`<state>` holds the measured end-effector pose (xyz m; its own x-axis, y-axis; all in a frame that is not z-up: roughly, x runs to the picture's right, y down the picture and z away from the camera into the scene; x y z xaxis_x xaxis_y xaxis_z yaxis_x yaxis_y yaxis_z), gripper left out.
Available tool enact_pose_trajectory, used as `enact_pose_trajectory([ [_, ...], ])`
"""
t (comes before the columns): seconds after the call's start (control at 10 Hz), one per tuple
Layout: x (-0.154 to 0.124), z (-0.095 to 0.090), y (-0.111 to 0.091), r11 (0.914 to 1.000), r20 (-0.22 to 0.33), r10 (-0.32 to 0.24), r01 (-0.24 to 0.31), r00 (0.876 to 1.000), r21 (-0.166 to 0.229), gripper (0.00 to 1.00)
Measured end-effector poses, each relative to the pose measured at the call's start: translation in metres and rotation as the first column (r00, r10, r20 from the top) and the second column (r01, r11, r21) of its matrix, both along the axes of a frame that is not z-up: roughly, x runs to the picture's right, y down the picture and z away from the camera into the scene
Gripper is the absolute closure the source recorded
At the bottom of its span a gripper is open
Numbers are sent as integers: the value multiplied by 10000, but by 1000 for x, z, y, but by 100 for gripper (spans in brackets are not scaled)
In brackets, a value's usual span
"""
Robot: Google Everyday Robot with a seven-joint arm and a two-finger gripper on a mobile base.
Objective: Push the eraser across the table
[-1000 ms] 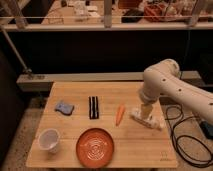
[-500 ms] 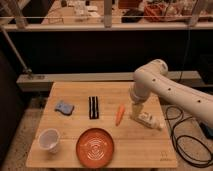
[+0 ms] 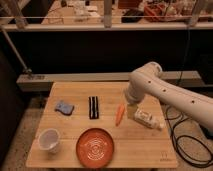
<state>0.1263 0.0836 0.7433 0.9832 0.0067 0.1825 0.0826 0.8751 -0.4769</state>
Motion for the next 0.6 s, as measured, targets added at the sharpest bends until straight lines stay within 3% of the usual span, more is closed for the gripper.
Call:
enact_pose_trajectory([
  [0.6, -27, 14, 4, 10000, 595, 12, -14, 9982, 34, 20],
])
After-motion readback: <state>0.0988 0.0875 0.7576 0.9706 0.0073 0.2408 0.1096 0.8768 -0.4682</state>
